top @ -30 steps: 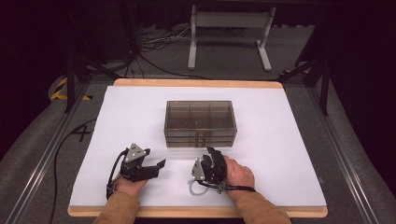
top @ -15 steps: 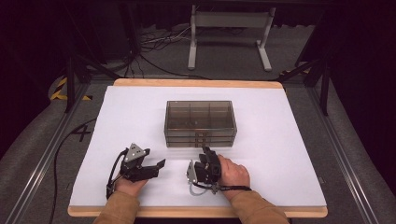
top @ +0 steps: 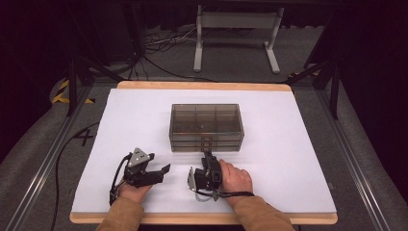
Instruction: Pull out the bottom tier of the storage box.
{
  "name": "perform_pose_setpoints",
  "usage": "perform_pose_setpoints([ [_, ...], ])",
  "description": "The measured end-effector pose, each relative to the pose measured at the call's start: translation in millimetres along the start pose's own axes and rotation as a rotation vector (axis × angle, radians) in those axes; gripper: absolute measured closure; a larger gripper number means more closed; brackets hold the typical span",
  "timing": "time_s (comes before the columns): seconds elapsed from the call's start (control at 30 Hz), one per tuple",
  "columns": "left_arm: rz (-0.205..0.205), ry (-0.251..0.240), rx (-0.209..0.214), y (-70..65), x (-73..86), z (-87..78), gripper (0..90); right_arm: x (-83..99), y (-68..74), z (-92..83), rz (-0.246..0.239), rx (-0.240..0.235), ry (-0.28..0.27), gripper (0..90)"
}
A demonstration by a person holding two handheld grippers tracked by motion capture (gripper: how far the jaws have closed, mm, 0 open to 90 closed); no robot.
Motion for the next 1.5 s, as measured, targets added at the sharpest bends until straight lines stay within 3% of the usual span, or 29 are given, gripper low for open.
perform_pose_setpoints([
  [1.1,0.0,0.005,0.005,0.6,0.0,0.0,23.9,-2.8,9.8,22.2,-0.099,0.064,0.043,73.9],
  [1.5,-0.001,0.005,0.006,0.4,0.0,0.1,24.0,-2.1,11.2,27.6,-0.11,0.075,0.053,74.9],
])
Point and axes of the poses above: each handheld gripper's, and its own axes: z roughly forward along the jaws, x roughly out of its underside, y roughly to its left, the point moved 3 cm from there along z, roughly forward along the jaws, and after that the axes turned 3 degrees about x, right-handed, at the moved point
